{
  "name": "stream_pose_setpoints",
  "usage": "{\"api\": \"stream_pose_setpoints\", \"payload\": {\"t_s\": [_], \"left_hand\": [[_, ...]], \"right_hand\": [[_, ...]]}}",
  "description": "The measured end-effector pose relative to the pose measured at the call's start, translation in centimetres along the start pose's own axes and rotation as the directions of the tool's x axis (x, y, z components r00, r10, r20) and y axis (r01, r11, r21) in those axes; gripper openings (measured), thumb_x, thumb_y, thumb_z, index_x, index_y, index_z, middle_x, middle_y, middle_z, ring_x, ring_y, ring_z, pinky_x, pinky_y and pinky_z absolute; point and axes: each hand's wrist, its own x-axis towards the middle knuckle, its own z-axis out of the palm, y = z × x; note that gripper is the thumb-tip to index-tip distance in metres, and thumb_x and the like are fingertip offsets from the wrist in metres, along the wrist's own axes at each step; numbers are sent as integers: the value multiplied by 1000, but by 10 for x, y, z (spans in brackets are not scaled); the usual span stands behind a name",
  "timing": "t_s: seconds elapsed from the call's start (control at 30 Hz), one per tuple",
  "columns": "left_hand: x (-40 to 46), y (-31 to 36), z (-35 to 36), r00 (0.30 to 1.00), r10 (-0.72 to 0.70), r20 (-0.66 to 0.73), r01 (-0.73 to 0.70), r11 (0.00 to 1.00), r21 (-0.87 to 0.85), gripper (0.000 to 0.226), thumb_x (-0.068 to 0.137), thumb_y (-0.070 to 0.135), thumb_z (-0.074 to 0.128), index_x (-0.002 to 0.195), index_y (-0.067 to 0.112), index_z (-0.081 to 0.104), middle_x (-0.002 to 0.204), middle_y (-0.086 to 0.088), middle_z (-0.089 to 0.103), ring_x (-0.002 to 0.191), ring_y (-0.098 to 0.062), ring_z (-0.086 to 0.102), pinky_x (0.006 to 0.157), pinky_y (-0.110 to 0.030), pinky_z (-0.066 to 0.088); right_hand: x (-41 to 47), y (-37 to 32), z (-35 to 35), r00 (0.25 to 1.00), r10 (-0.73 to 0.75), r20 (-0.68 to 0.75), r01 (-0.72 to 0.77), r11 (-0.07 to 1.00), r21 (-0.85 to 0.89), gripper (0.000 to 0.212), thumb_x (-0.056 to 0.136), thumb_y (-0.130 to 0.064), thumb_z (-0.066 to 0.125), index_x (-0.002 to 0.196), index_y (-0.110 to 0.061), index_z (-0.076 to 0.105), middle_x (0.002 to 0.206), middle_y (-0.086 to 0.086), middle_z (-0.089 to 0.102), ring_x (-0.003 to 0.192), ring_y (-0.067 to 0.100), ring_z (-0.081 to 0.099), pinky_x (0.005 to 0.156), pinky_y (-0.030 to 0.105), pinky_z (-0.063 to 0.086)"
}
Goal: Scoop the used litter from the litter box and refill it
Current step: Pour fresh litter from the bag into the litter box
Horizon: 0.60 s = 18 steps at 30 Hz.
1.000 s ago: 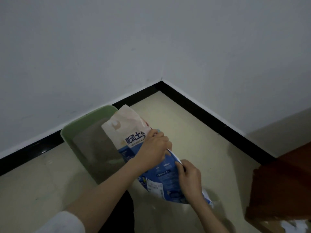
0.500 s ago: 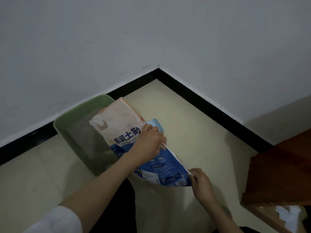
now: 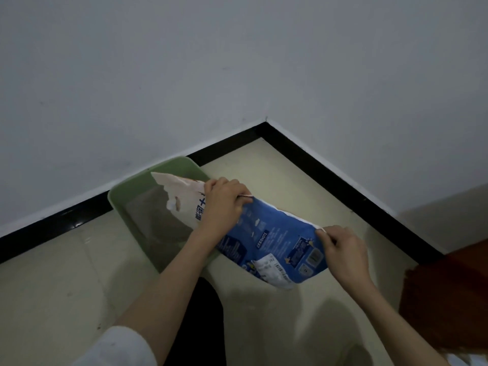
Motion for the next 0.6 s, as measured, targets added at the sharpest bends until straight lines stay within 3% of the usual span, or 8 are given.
{"api": "stream_pose_setpoints", "payload": {"t_s": [0.2,0.37,0.6], "left_hand": [[2,8,-6,999,-41,3,41,999,-36,13,88,16,57,83,16,69,87,5,63,84,-8,40,82,-24,14],[-2,10,-7,997,-78,-10,78,997,-31,14,89,17,55,83,17,67,89,5,62,85,-7,38,82,-23,13],[-13,19,-13,995,-97,-26,95,994,-56,14,89,17,55,80,17,65,82,12,55,83,-7,39,82,-23,13]], "right_hand": [[9,-6,-11,998,0,-69,-3,1000,-30,25,95,-24,48,71,-21,54,76,-6,55,78,20,52,62,29,33],[9,-16,-14,990,21,-136,-25,999,-31,27,95,-22,49,68,-18,50,71,-4,52,78,18,46,61,29,28],[6,-22,-19,984,76,-161,-73,997,26,25,95,-24,48,81,-11,62,75,-2,51,84,16,43,65,28,29]]}}
